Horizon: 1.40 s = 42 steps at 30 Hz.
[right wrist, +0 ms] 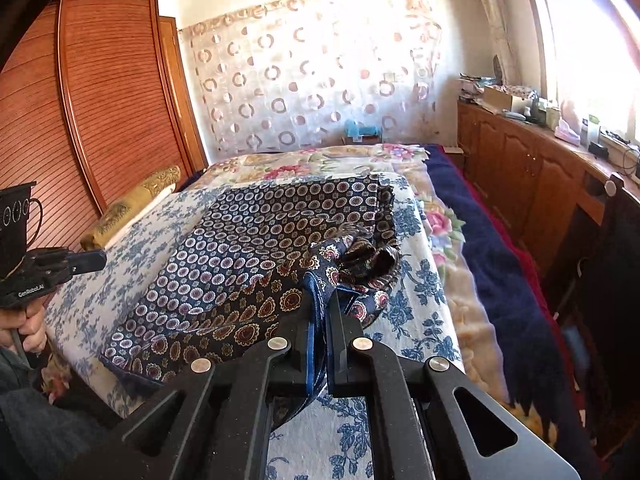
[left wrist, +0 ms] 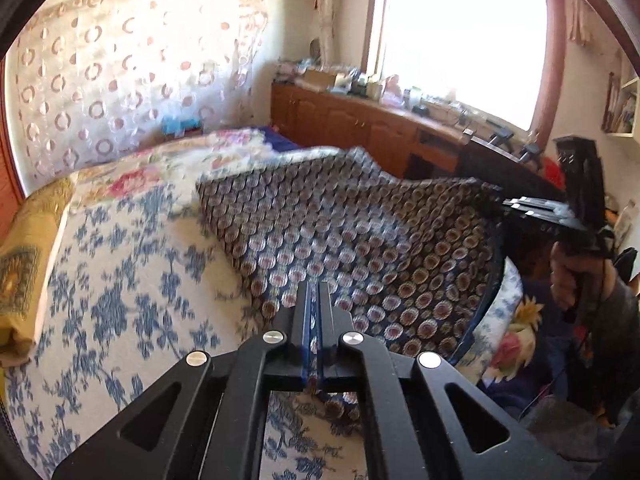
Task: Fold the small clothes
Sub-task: 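Grasp the folded shirt edge with both grippers and lift it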
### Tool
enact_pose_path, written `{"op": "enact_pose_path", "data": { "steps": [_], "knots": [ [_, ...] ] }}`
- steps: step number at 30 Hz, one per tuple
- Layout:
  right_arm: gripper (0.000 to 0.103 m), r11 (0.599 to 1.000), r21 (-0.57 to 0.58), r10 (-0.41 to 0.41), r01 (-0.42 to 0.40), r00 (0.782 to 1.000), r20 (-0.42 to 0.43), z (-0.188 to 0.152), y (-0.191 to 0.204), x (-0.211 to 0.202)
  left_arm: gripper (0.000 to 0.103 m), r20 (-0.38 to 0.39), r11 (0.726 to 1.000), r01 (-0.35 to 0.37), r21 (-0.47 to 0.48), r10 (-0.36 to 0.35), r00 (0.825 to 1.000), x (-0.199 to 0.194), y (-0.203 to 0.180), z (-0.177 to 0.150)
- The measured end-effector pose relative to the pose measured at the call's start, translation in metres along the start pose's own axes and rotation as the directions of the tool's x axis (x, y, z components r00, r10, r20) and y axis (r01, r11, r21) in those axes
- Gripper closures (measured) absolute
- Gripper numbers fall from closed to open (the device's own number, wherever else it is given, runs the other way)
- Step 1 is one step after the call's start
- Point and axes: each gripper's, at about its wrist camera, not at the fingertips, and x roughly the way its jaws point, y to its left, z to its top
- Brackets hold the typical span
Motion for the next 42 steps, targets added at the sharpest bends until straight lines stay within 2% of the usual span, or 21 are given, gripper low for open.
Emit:
{"op": "enact_pose_path", "data": {
  "steps": [2, 3, 4, 5, 6, 9, 12, 15, 19, 20, 21, 23, 24, 27, 34, 37, 42],
  "knots": [
    [0.100, 1.000, -0.020, -0.016, 0.016, 1.000, -0.013, -0.002, 0.002, 0.008, 0.100, -0.054, 1.000, -0.004, 0.019, 0.005, 0.999, 0.010, -0.002, -0.008],
    [0.100, 1.000, -0.022, -0.019, 0.019, 1.000, -0.019, -0.005, 0.001, 0.008, 0.092, -0.074, 1.000, -0.012, 0.027, 0.014, 0.997, 0.014, -0.003, -0.013],
    [0.100, 0.999, -0.023, -0.024, 0.024, 0.999, -0.023, -0.007, 0.000, 0.010, 0.082, -0.086, 1.000, -0.011, 0.028, 0.014, 0.996, 0.016, -0.003, -0.017],
    [0.100, 0.999, -0.020, -0.029, 0.029, 0.999, -0.026, -0.008, 0.000, 0.010, 0.062, -0.103, 1.000, 0.003, 0.022, -0.001, 0.995, 0.019, -0.002, -0.021],
    [0.099, 1.000, -0.014, -0.028, 0.028, 0.999, -0.031, -0.009, -0.001, 0.011, 0.058, -0.120, 1.000, 0.016, 0.016, -0.014, 0.993, 0.022, -0.003, -0.024],
    [0.099, 1.000, -0.001, -0.028, 0.028, 0.999, -0.034, -0.011, -0.003, 0.010, 0.058, -0.157, 1.000, 0.019, 0.006, -0.018, 0.987, 0.027, -0.002, -0.033],
    [0.099, 0.999, -0.004, -0.033, 0.033, 0.999, -0.037, -0.011, -0.003, 0.010, 0.058, -0.178, 0.999, 0.032, -0.025, -0.036, 0.983, 0.027, 0.001, -0.038],
    [0.099, 0.999, -0.010, -0.041, 0.040, 0.998, -0.040, -0.009, -0.001, 0.012, 0.058, -0.201, 0.995, 0.081, -0.065, -0.093, 0.975, 0.029, 0.002, -0.043],
    [0.099, 0.999, -0.007, -0.033, 0.033, 0.999, -0.043, -0.008, -0.003, 0.013, 0.058, -0.202, 0.993, 0.094, -0.073, -0.107, 0.974, 0.027, -0.001, -0.049],
    [0.099, 0.999, -0.006, -0.032, 0.032, 0.999, -0.043, -0.008, -0.005, 0.012, 0.063, -0.200, 0.993, 0.099, -0.072, -0.111, 0.974, 0.026, -0.002, -0.051],
    [0.099, 0.999, -0.007, -0.032, 0.031, 0.999, -0.042, -0.008, -0.005, 0.012, 0.083, -0.199, 0.991, 0.109, -0.074, -0.121, 0.972, 0.026, -0.003, -0.052],
    [0.099, 0.999, -0.006, -0.032, 0.032, 0.999, -0.042, -0.008, -0.005, 0.013, 0.097, -0.185, 0.989, 0.118, -0.088, -0.133, 0.974, 0.026, -0.002, -0.053],
    [0.100, 1.000, -0.006, -0.030, 0.030, 0.999, -0.040, -0.008, -0.006, 0.013, 0.099, -0.156, 0.989, 0.110, -0.096, -0.124, 0.980, 0.023, -0.001, -0.051],
    [0.100, 1.000, 0.000, -0.028, 0.028, 1.000, -0.004, 0.000, -0.006, 0.010, 0.099, -0.067, 0.986, 0.131, -0.104, -0.139, 0.988, 0.008, 0.001, -0.035],
    [0.100, 0.995, -0.092, -0.020, 0.026, 0.997, 0.068, 0.050, 0.003, 0.021, 0.100, 0.067, 0.993, 0.096, -0.076, -0.091, 0.994, -0.007, 0.020, 0.032],
    [0.100, 0.994, -0.100, -0.032, 0.041, 0.996, 0.085, 0.069, 0.000, 0.034, 0.100, 0.092, 0.994, 0.072, -0.086, -0.064, 0.994, 0.004, 0.038, 0.061],
    [0.100, 0.997, -0.057, -0.041, 0.045, 0.996, 0.077, 0.097, -0.015, 0.064, 0.100, 0.090, 0.993, 0.027, -0.116, -0.017, 0.996, 0.028, 0.063, 0.086]
  ]
}}
